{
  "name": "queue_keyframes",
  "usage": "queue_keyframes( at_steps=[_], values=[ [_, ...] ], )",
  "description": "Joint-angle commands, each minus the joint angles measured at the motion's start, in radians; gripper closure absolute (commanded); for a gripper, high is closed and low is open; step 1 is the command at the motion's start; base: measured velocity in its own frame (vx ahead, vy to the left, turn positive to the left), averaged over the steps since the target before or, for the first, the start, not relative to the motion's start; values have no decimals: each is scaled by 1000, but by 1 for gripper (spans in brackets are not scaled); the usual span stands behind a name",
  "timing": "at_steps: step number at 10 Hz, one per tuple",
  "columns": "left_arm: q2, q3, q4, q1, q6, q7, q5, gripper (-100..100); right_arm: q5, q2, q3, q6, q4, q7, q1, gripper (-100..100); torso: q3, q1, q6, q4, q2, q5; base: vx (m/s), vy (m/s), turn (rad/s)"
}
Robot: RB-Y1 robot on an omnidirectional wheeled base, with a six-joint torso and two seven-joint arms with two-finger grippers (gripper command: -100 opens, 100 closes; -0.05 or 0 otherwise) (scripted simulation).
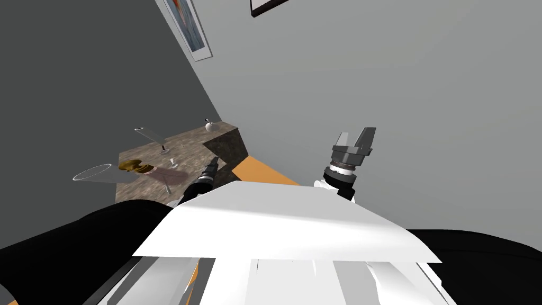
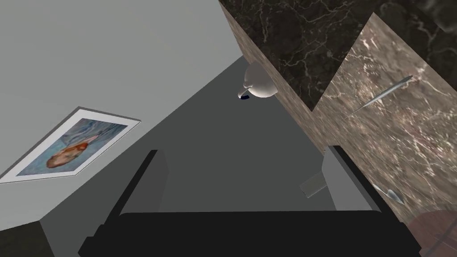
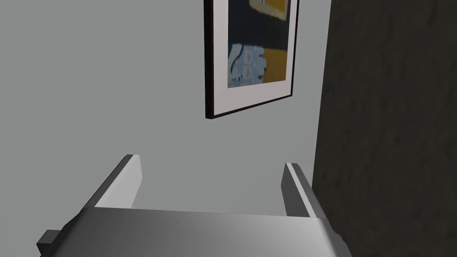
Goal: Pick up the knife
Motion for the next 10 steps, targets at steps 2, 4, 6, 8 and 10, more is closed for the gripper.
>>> queue_keyframes(
  at_steps=[2,4,6,8,10],
  values=[
    [15,16,-1,30,73,-17,2,-100,0,0,0,0,0,0,0,0,0,0,0,0,-1,0,58,-13,-54],
    [27,27,-3,53,128,-32,4,-100,0,0,0,0,0,0,0,0,0,1,0,0,-1,0,60,1,-58],
    [40,38,-4,75,183,-47,7,-100,0,0,0,0,0,0,0,0,-1,2,0,0,-1,0,62,10,-63],
    [52,48,-5,97,236,-62,13,-100,0,0,0,0,0,0,0,0,0,2,0,0,-1,0,58,16,-66],
    [65,57,-5,118,289,-76,20,-100,0,0,0,0,0,0,0,0,-1,2,0,0,-2,0,74,20,-72]
  ],
)
